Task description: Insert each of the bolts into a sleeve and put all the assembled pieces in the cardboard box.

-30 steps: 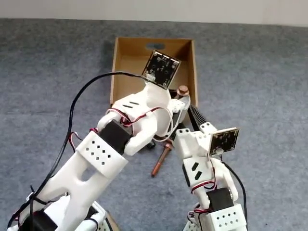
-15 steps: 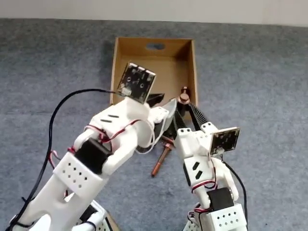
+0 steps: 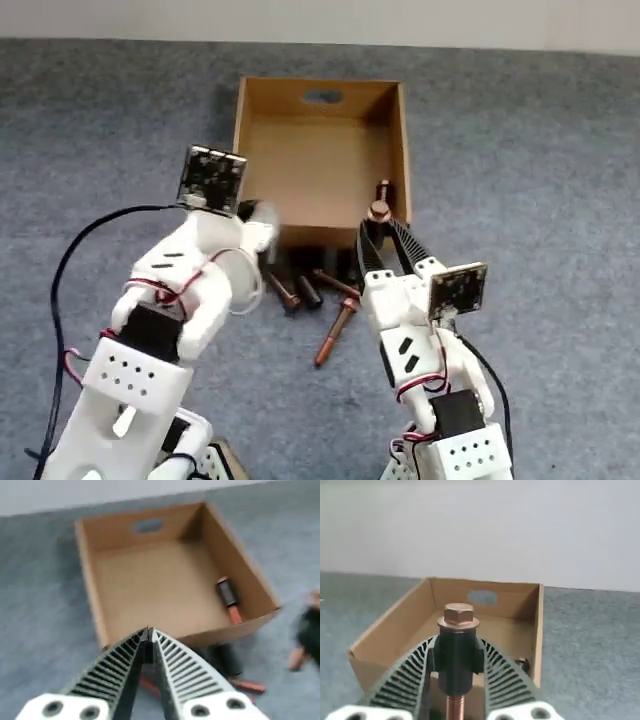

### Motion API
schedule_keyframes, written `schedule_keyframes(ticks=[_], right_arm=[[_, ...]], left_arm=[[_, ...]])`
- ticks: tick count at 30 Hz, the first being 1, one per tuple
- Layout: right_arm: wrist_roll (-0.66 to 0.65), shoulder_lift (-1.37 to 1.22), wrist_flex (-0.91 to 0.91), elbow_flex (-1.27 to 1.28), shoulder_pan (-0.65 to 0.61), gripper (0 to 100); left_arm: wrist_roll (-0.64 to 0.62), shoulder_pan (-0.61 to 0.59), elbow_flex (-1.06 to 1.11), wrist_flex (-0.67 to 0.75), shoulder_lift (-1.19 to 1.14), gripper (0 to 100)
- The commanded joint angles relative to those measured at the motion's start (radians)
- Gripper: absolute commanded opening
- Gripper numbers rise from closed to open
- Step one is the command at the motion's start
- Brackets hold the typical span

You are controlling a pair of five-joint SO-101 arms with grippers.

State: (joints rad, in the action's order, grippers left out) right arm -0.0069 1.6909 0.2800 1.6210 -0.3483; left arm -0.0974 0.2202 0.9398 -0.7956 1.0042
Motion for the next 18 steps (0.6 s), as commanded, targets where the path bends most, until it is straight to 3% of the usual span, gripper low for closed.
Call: schedule_keyframes(ticks=[1, 6, 13, 18], right_arm=[[-0.120, 0.004, 0.081, -0.113, -0.004, 0.7], [-0.083, 0.001, 0.189, -0.243, -0.004, 0.7], [-0.066, -0.002, 0.203, -0.314, -0.004, 0.9], [-0.064, -0.199, 0.203, -0.496, -0.004, 0.9]], left_arm=[[0.020, -0.088, 0.087, 0.003, 0.028, 1], [0.020, -0.131, 0.234, 0.078, 0.028, 1], [0.020, -0.133, 0.470, 0.411, 0.028, 1], [0.020, -0.127, 0.506, 0.423, 0.028, 1]])
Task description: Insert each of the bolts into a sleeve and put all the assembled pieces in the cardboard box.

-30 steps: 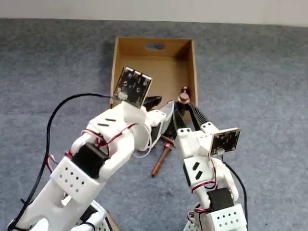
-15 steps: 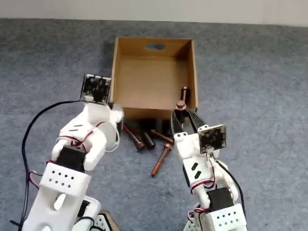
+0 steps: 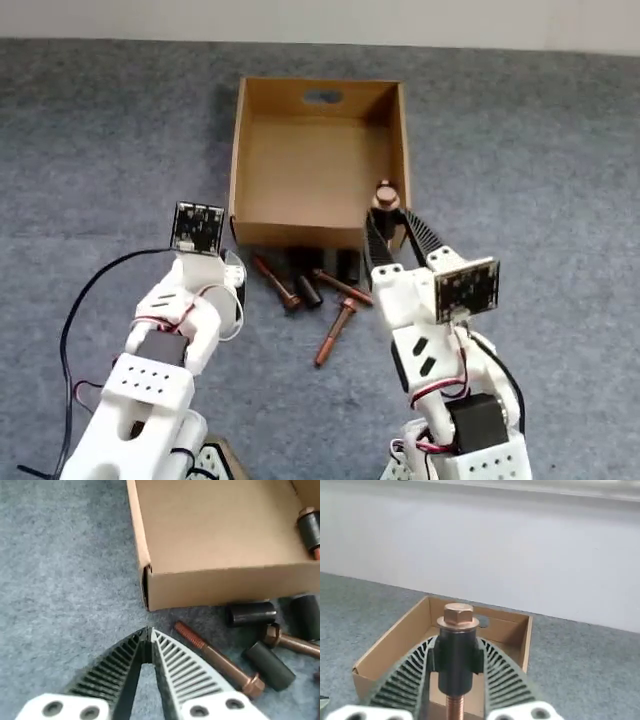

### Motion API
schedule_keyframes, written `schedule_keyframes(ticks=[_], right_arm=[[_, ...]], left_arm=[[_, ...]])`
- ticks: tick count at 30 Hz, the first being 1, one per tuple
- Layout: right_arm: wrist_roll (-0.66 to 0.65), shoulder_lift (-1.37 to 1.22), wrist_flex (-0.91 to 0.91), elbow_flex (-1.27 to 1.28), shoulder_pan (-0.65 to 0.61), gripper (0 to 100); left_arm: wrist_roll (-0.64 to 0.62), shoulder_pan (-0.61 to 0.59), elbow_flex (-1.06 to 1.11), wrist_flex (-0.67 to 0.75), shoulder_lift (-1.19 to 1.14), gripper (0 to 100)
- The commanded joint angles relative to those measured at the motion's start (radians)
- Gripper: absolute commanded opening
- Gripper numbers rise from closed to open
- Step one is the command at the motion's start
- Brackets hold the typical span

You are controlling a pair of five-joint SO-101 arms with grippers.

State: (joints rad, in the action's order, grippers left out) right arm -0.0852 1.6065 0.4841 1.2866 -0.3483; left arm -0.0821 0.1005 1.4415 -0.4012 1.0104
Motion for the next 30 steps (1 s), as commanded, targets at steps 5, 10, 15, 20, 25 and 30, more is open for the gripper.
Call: schedule_keyframes(ticks=[5, 10, 15, 20, 25, 30], right_arm=[[0.015, -0.550, 0.004, -0.421, -0.004, 0.9], [0.015, -1.003, 0.002, -0.674, 0.001, 0.7], [0.015, -1.403, 0.005, -0.981, 0.001, 0.7], [0.015, -1.673, 0.140, -1.250, 0.024, 0.7], [0.017, -1.903, 0.357, -1.544, 0.031, 0.7], [0.175, -2.114, 0.435, -1.814, 0.085, 0.7]], left_arm=[[0.005, -0.007, 0.015, 0.032, 0.022, 1], [0.005, -0.007, 0.015, 0.032, 0.022, 1], [0.005, -0.007, 0.016, 0.032, 0.019, 1], [0.005, -0.005, 0.016, 0.032, 0.016, 1], [0.005, -0.002, 0.016, 0.032, 0.015, 1], [0.005, 0.042, 0.033, 0.034, 0.021, 1]])
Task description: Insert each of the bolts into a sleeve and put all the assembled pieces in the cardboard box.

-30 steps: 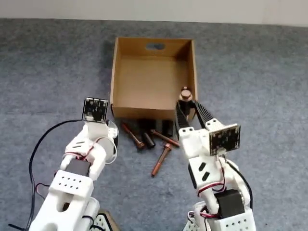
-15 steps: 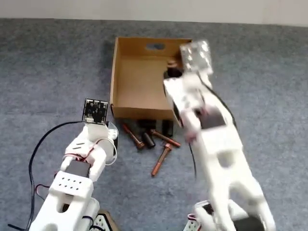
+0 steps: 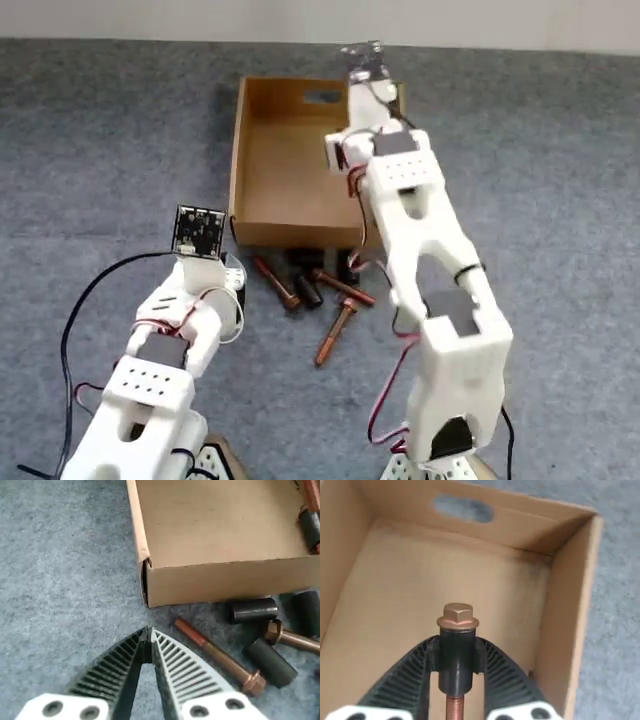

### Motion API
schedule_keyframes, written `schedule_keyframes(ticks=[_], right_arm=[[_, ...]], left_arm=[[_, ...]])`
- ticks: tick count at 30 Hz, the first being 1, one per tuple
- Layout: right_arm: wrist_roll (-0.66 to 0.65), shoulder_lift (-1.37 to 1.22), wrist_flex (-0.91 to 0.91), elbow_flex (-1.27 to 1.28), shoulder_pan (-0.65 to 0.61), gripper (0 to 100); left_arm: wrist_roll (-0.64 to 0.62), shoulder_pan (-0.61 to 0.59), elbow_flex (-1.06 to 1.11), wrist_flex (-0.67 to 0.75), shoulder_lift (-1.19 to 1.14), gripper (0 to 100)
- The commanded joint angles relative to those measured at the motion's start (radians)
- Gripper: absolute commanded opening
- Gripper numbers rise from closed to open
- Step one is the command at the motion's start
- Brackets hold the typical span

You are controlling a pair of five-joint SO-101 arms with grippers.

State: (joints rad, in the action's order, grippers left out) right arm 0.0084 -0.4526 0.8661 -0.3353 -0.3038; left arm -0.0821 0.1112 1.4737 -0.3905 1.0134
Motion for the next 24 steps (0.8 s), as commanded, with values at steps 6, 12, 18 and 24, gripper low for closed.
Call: schedule_keyframes(ticks=[6, 12, 18, 24], right_arm=[[0.009, -0.249, 0.318, -0.458, 0.044, 0.7], [-0.002, -0.403, 0.513, -0.682, 0.044, 0.7], [0.003, -0.518, 0.618, -0.840, 0.045, 0.7], [0.005, -0.608, 0.641, -0.917, 0.042, 0.7]], left_arm=[[0.005, 0.031, 0.002, 0.023, 0.018, 1], [0.005, 0.033, 0.002, 0.025, 0.019, 1], [0.005, 0.033, 0.008, 0.046, 0.019, 1], [0.005, 0.033, 0.010, 0.046, 0.019, 1]])
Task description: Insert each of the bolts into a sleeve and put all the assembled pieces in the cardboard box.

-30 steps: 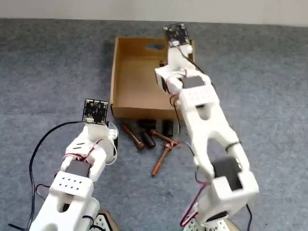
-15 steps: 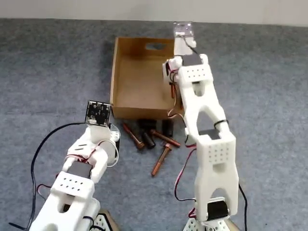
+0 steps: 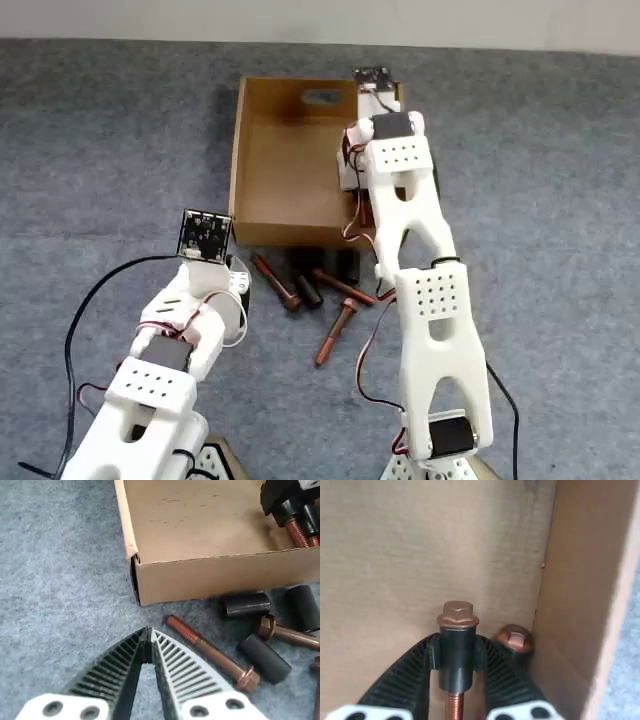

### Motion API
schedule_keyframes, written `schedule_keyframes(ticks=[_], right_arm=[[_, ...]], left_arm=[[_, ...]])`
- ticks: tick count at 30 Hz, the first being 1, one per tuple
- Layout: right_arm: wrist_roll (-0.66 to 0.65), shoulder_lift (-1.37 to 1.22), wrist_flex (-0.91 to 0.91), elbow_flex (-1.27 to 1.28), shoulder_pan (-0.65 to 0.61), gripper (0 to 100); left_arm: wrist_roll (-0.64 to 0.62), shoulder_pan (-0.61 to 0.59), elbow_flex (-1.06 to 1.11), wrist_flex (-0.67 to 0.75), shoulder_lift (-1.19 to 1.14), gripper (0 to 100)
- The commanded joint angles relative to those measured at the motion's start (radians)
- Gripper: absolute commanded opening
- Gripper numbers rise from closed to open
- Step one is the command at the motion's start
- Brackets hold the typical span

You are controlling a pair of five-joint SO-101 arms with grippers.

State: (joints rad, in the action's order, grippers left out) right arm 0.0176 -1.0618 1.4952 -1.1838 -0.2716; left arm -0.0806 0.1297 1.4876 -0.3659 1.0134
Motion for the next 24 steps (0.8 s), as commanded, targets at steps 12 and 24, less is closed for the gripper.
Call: schedule_keyframes(ticks=[12, 24], right_arm=[[0.002, -0.038, 0.151, -0.183, 0.010, 0.7], [0.097, -0.041, 0.182, -0.186, -0.007, 0.9]], left_arm=[[0.003, 0.015, -0.005, 0.021, 0.019, 1], [0.003, 0.007, -0.004, 0.021, 0.019, 1]])
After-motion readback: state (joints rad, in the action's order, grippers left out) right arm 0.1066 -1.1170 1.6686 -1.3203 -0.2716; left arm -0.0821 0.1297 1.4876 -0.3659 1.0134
